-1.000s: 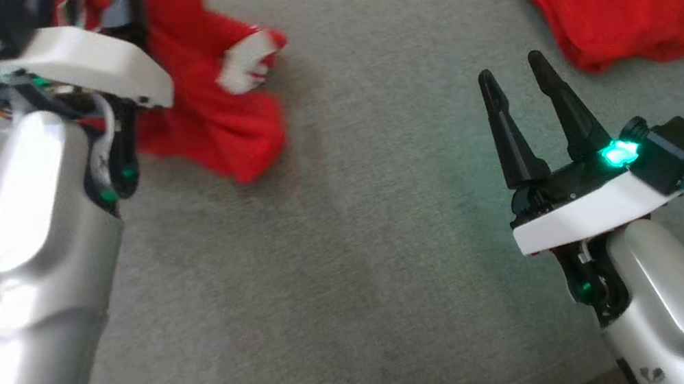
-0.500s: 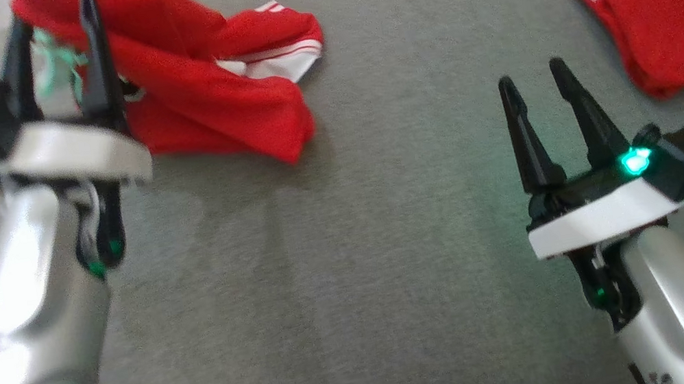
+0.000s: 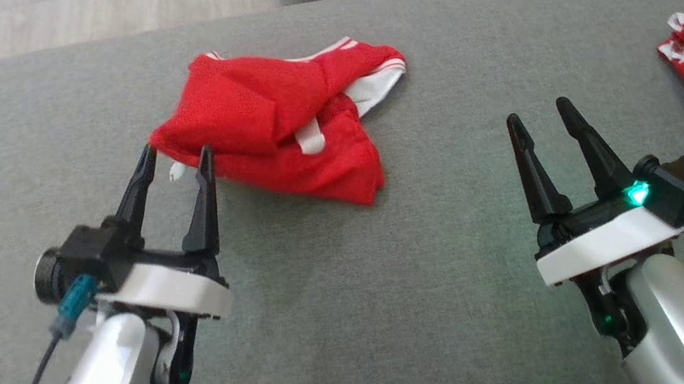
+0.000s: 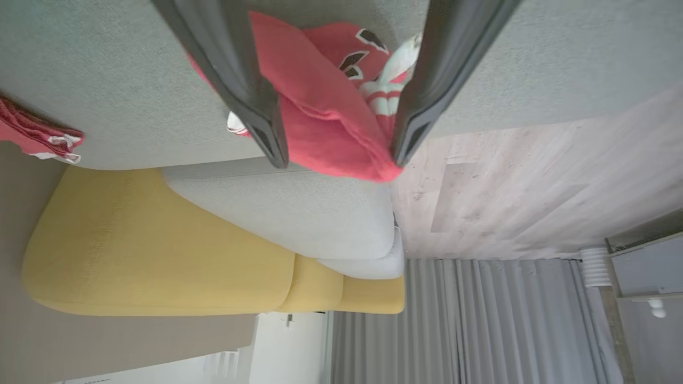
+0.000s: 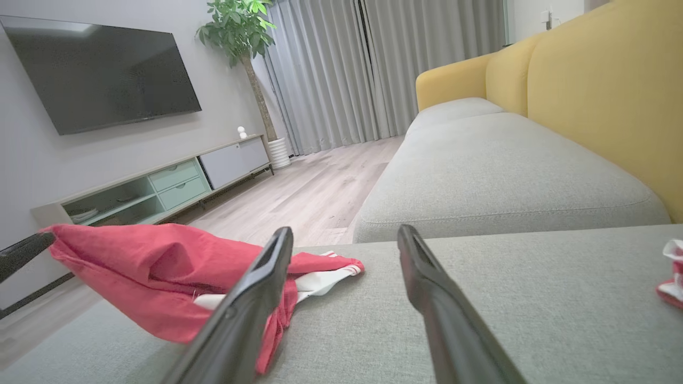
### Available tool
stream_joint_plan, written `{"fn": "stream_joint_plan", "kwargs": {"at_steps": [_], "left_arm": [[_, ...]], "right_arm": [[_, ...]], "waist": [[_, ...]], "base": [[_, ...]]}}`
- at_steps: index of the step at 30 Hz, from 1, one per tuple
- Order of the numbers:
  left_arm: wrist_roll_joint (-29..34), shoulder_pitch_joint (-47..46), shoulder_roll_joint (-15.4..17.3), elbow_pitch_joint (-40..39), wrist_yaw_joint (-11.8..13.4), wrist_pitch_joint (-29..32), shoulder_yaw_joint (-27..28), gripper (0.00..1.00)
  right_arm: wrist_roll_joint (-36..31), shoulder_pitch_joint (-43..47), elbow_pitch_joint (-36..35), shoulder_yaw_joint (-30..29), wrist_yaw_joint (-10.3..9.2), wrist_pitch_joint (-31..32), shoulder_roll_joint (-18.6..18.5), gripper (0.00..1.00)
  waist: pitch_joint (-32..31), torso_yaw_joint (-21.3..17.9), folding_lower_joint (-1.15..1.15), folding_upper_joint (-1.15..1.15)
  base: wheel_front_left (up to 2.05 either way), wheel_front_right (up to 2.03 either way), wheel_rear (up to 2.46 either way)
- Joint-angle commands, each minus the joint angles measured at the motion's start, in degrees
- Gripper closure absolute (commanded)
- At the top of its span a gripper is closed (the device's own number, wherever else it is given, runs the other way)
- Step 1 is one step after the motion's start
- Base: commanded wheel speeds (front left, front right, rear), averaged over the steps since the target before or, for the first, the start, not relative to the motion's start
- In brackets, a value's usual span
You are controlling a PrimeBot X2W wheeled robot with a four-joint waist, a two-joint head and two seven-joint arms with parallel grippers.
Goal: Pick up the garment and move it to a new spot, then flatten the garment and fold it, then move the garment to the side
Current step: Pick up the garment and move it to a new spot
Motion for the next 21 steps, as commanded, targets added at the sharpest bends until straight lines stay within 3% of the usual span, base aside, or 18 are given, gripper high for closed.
{"fn": "stream_joint_plan", "kwargs": {"at_steps": [1, 8, 14, 21], "left_arm": [[0.0, -1.1, 2.2, -2.2, 0.7, 0.0, 2.3, 0.00], [-0.2, 2.4, 3.5, -4.8, 1.6, 1.3, 1.5, 0.00], [0.7, 4.8, 4.4, -6.1, 4.3, 0.2, 2.2, 0.00], [-0.2, 10.6, 1.9, -6.7, 7.6, -1.9, 4.6, 0.00]], "right_arm": [[0.3, -0.1, -1.9, 1.2, -0.04, 0.1, 0.3, 0.00], [0.6, 0.6, -2.0, 1.4, -0.04, 0.4, 0.3, 0.00], [1.1, 1.2, -1.8, 2.0, -0.04, 0.3, 0.3, 0.00], [1.5, 2.5, -0.9, 3.2, -0.04, 0.3, 0.3, 0.00]], "waist": [[-0.8, 0.7, 0.01, 0.00], [-1.8, 1.6, 0.01, 0.00], [-2.5, 2.0, 0.01, 0.00], [-3.7, 2.4, 0.01, 0.00]], "base": [[0.00, 0.00, 0.00], [0.00, 0.00, 0.00], [0.00, 0.00, 0.00], [0.00, 0.00, 0.00]]}}
